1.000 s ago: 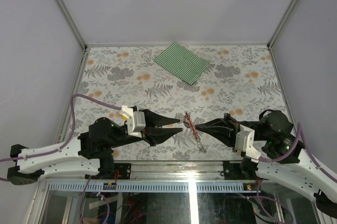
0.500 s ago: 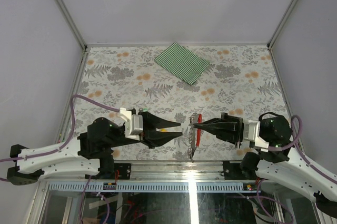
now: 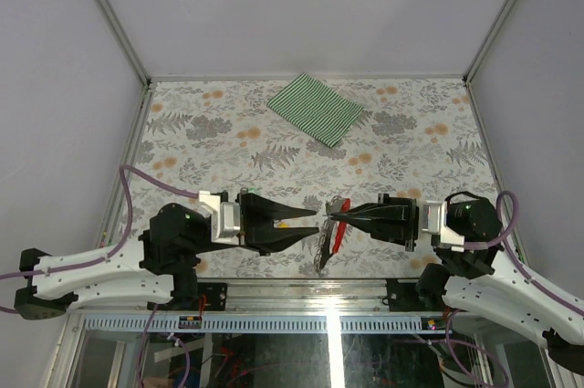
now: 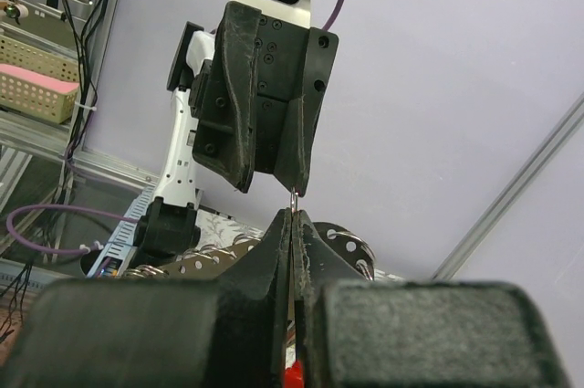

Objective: Put the keys on the keyring

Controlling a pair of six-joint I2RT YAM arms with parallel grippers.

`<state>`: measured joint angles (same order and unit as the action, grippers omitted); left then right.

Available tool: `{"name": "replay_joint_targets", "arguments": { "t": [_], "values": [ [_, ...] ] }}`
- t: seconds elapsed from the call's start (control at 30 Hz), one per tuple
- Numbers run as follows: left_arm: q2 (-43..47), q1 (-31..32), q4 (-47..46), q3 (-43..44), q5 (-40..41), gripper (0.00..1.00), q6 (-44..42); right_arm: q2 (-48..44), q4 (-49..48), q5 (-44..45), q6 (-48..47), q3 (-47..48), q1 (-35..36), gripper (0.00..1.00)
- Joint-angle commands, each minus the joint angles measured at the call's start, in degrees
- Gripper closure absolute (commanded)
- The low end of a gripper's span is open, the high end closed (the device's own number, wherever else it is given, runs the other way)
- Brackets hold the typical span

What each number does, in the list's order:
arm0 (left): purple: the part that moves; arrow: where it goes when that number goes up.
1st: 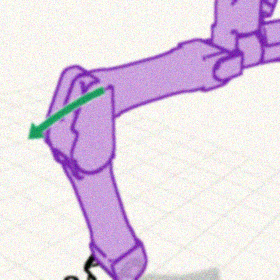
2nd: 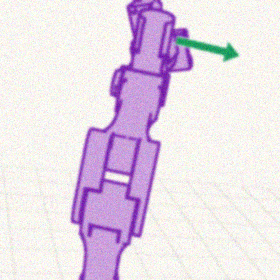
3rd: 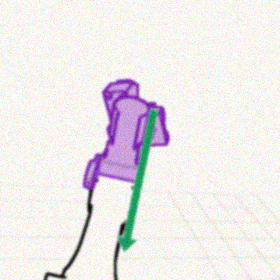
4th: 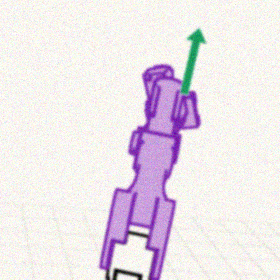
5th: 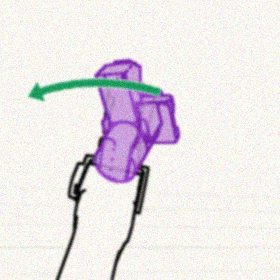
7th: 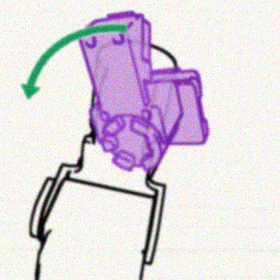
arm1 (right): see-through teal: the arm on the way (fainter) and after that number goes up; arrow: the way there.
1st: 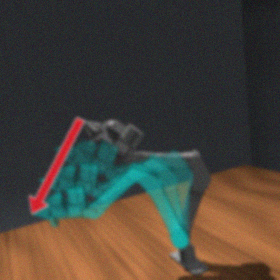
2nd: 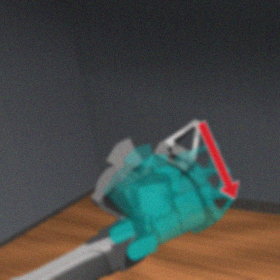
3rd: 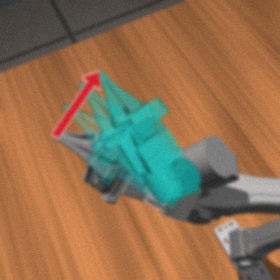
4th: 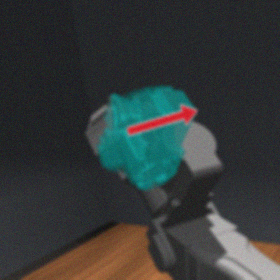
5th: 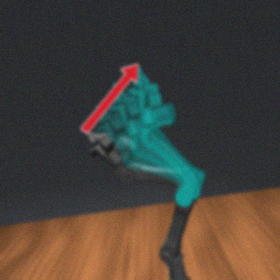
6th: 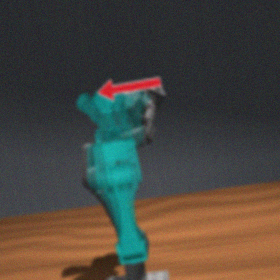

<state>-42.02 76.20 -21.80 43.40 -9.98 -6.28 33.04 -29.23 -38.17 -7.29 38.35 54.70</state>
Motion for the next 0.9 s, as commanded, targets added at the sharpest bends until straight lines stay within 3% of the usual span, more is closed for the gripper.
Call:
{"name": "replay_joint_targets", "arguments": {
  "t": [0.0,0.87],
  "values": [
    [-0.91,0.30,-5.61,1.78,-0.89,0.69,-1.47,-0.03,-4.57,0.08,1.14,1.84,0.33,1.00],
    [-4.13,0.30,-5.36,2.89,-0.70,0.77,-2.17,0.01,-2.14,-3.05,1.62,3.22,0.36,1.00]
  ]
}}
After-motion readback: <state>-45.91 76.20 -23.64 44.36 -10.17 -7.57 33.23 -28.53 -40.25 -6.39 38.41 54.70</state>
